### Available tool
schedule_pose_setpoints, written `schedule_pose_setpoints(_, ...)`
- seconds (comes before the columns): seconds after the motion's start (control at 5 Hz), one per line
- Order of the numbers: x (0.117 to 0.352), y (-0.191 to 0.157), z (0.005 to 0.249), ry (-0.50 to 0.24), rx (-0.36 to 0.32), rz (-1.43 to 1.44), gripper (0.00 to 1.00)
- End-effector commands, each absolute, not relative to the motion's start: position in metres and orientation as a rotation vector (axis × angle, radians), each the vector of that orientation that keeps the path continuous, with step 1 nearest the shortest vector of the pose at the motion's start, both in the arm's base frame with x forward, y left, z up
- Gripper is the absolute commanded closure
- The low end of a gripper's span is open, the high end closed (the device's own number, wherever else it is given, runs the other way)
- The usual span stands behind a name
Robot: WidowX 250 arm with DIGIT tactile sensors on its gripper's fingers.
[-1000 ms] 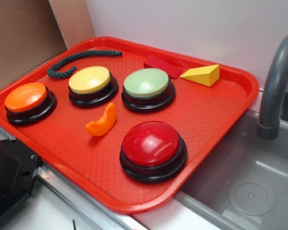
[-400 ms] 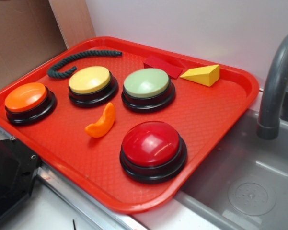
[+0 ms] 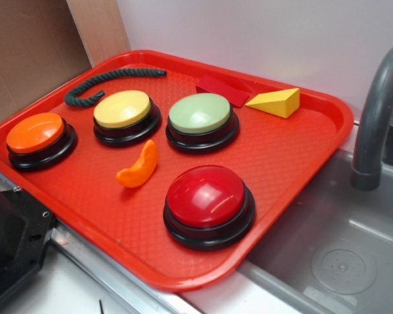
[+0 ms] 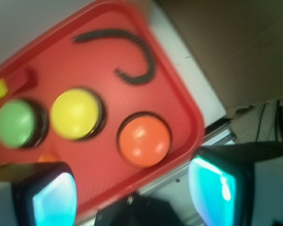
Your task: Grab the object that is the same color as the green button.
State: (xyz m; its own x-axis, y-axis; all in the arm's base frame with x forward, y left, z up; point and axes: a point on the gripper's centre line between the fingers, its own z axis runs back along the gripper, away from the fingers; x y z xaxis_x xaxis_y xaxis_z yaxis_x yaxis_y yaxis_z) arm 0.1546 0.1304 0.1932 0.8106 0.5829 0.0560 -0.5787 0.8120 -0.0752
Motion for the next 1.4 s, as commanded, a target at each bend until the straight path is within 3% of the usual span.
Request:
schedule_pose_setpoints(0.0,0.15,0.177,0.155,-0.161,0.178,0.982,0.0)
schedule_pose_setpoints(0.6,0.15,0.177,0.155,-0.161,0.178,0.982,0.0)
schedule_pose_setpoints(0.8,0.199,0.128,0.103,-0.239,0.109,0.979,0.0)
schedule_pose_setpoints(1.0,0.252,0.078,0.086,-0.302,0.062,1.001,0.0)
schedule_pose_setpoints(1.2,0.267,0.056,0.086,-0.296,0.055,1.002,0.0)
